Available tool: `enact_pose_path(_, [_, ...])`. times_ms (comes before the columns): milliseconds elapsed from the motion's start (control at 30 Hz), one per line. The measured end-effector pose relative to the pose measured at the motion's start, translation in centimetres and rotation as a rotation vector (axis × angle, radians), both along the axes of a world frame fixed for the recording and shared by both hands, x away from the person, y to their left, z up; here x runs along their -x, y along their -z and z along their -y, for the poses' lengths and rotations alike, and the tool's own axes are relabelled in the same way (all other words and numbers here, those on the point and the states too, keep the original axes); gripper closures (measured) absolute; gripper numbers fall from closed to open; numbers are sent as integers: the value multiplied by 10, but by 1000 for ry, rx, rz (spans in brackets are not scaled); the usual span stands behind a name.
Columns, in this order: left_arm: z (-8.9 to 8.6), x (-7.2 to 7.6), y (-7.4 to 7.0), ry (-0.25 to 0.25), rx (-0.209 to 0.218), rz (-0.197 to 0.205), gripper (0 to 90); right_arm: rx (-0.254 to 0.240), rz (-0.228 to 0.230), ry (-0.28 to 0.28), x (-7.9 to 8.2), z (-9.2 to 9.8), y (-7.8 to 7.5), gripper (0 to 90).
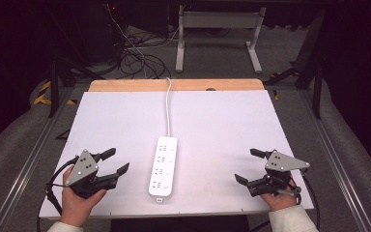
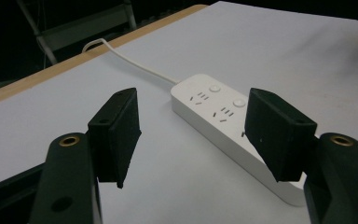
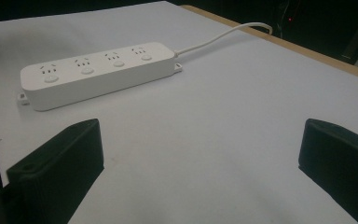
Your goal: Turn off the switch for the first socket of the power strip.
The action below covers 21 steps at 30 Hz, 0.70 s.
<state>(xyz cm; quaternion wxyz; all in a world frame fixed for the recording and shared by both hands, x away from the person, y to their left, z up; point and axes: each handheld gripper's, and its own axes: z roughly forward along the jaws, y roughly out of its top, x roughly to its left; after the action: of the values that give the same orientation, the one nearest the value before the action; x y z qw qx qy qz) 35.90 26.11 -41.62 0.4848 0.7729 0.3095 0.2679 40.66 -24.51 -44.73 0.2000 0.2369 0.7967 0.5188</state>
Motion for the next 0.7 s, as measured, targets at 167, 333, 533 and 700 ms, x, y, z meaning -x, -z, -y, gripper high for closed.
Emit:
enact_pose_path(167, [8,-7,-6,21,2,-5,381,1,-4,-3,0,0,0,3])
enact_pose_path(333, [17,-14,-9,34,-14,-9,389,-4,-5,-5,0,0,1,3])
enact_pose_path(533, [28,-22,-14,50,-13,-11,392,-2,-7,-9,0,0,1,4])
enact_pose_path(700, [39,-29,-16,62,-15,-22,400,-4,-9,-10,0,0,1,4])
